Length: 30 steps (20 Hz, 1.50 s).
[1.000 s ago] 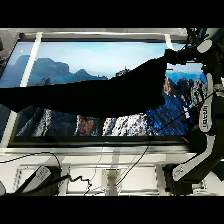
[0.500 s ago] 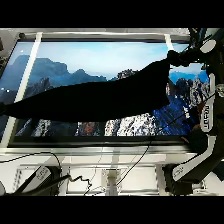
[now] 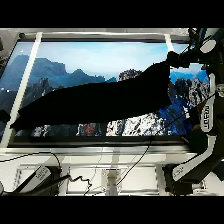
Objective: Fold the clothes and pants, and hang the long-sleeved shirts on hangers.
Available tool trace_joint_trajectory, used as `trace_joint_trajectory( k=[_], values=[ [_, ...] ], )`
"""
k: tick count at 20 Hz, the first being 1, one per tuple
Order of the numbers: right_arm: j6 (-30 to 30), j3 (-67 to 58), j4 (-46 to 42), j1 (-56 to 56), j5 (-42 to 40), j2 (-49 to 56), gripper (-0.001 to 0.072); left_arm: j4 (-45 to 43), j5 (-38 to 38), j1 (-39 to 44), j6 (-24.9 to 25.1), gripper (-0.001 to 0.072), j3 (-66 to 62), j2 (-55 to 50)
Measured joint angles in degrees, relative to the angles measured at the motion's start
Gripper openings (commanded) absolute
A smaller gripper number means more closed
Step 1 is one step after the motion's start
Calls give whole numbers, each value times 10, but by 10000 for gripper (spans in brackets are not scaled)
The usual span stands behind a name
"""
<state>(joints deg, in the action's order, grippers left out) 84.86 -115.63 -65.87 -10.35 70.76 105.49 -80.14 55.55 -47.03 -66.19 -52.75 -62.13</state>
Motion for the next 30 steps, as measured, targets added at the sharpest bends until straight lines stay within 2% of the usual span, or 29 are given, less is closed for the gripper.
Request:
trace_joint_trajectory(
  k=[1,5,6,8,12,16,19,20,23,24,30],
  values=[
    [0,0,0,0,1,0,22,5,3,-2,-6,639,0,-9],
    [2,0,0,0,3,0,23,58,29,-27,-16,631,0,-72],
    [2,0,0,0,3,0,23,66,32,-37,-17,573,0,-90],
    [2,0,0,0,3,0,22,77,39,-63,-16,570,0,-118],
    [2,0,0,0,3,0,23,153,45,-125,50,573,0,-160],
    [2,0,0,0,3,0,22,211,50,-151,111,572,0,-200],
    [2,0,0,0,3,0,22,249,51,-150,147,526,-1,-226],
    [2,0,0,0,3,0,22,258,49,-146,156,472,-1,-234],
    [2,0,0,0,3,0,22,264,35,-132,174,70,0,-252],
    [2,0,0,0,3,0,22,265,32,-128,179,11,0,-255],
    [2,0,0,0,3,0,22,261,50,-123,189,11,-24,-230]
  ],
)
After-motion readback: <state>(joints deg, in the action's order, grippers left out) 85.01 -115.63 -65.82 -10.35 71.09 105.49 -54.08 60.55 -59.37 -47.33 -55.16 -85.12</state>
